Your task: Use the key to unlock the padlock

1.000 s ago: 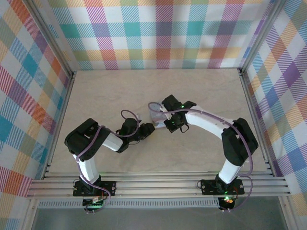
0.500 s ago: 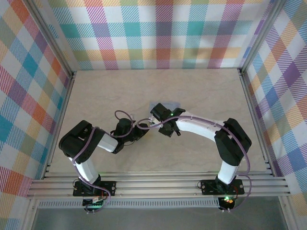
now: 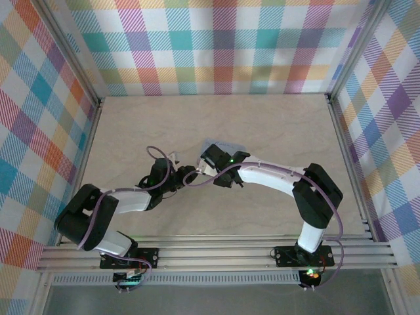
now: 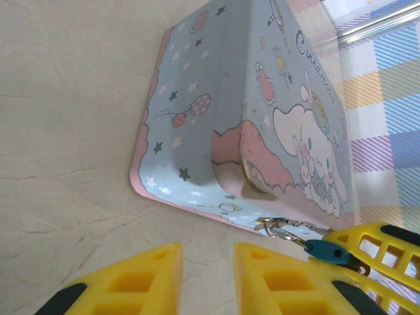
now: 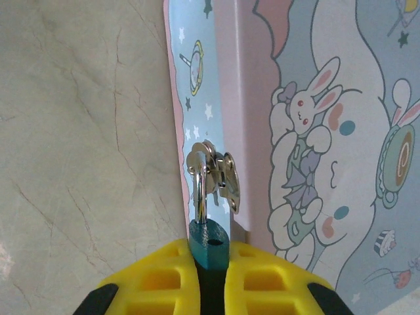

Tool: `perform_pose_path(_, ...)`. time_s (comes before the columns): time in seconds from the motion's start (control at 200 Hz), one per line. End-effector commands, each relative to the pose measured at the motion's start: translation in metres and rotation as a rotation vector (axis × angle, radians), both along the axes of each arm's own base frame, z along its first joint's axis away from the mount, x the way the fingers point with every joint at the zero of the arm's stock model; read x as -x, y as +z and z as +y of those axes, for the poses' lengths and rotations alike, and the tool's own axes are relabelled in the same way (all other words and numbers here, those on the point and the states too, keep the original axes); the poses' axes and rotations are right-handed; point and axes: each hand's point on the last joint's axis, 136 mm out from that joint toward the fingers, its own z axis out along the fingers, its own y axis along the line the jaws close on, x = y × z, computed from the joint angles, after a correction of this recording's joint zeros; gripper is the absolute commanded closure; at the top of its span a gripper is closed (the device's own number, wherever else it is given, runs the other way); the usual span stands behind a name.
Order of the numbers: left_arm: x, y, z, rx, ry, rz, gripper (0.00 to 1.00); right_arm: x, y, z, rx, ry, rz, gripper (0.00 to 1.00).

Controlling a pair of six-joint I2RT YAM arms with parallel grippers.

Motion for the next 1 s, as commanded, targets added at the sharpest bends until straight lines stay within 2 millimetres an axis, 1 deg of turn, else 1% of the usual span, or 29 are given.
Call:
perform_pose_path(0.0, 0.005, -0.006, 0.013, -0.083, 0.009, 0.005, 0.74, -0.004, 0.016, 0.018, -0.062, 0.048, -0.043, 1.00)
perform_pose_path(0.09, 0.007, -0.005, 0.014, -0.088, 0.007, 0.004, 0.74, -0.005, 0.014, 0.022, -0.084, 0.037, -0.042, 1.00)
perform_pose_path(0.22, 0.010, -0.009, 0.017, -0.097, 0.012, 0.016, 0.74, -0.006, 0.010, 0.027, -0.122, 0.016, -0.045, 1.00)
perform_pose_path(0.445, 0.012, -0.007, 0.019, -0.113, 0.009, 0.010, 0.74, -0.008, -0.003, 0.025, -0.126, -0.002, -0.057, 1.00)
perform_pose_path(0.7, 0.012, -0.004, 0.024, -0.132, 0.024, -0.002, 0.74, -0.017, -0.011, 0.023, -0.123, -0.007, -0.126, 1.00)
perform_pose_path(0.995, 0.013, -0.002, 0.027, -0.147, 0.027, -0.009, 0.74, -0.023, -0.003, 0.027, -0.164, -0.020, -0.165, 1.00)
